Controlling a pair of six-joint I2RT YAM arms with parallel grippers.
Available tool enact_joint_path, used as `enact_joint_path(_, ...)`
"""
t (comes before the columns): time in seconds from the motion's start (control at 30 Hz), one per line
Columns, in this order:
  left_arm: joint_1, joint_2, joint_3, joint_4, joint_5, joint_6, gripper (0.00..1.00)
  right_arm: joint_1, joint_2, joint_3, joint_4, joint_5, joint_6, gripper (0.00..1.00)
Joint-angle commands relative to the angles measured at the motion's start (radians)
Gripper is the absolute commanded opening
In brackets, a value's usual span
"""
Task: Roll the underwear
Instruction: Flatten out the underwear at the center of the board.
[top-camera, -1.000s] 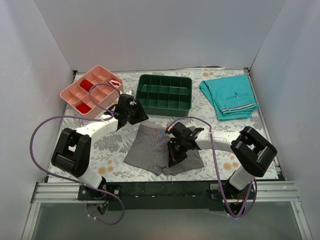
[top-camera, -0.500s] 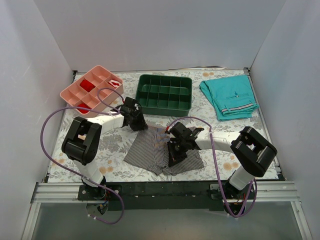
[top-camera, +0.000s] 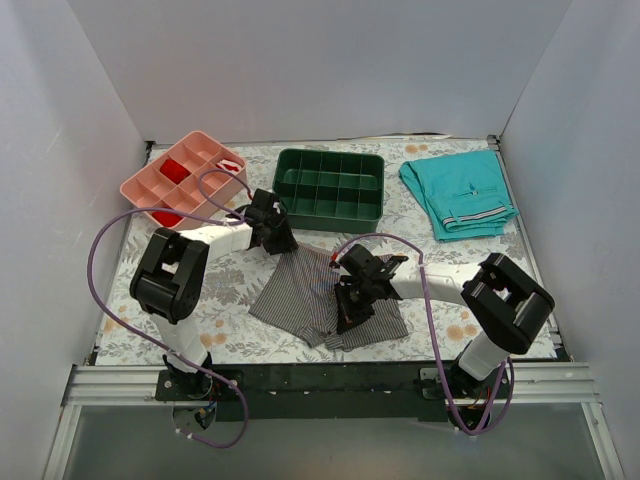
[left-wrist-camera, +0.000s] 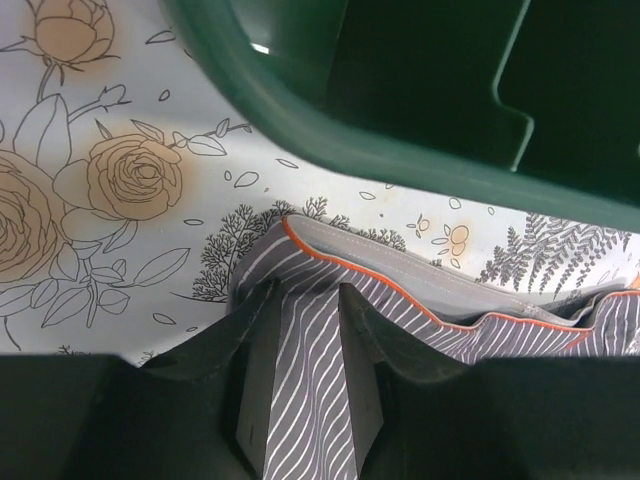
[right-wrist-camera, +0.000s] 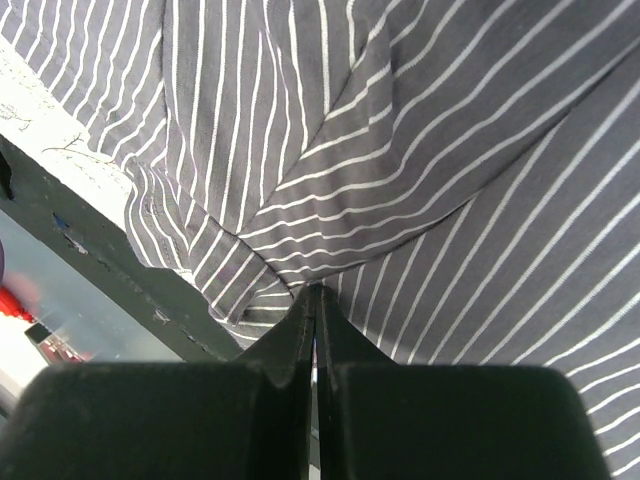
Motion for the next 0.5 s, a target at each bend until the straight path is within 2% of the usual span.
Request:
enact_joint_path(0.0,0.008,-0.052,-0.027,-0.022,-0.003,0.040,0.31,0.009,-0.005,0.008,-0.025,0.088,-0.045,0.01)
enact_joint_path(0.17,0.008,-0.189,-0.065,-0.067,0.066,0.011,0.36,-0.006,-0.097,0.107,-0.008,0.178,-0.026,0.04)
enact_joint_path(0.23,0.008,-0.246,-0.093,-0.076,0.078,-0.005,0.43,-0.032,-0.146,0.133,0.004,0.209,-0.013,0.05)
enact_joint_path(0.43,0.008,-0.415,-0.154,-0.113,0.115,-0.012,0.49,-0.142,-0.223,0.134,-0.066,0.375,-0.028,0.08)
enact_joint_path(0.47,0.008,-0.424,-0.186,-0.111,0.126,-0.014,0.49,-0.196,-0.220,0.130,-0.080,0.383,-0.033,0.07)
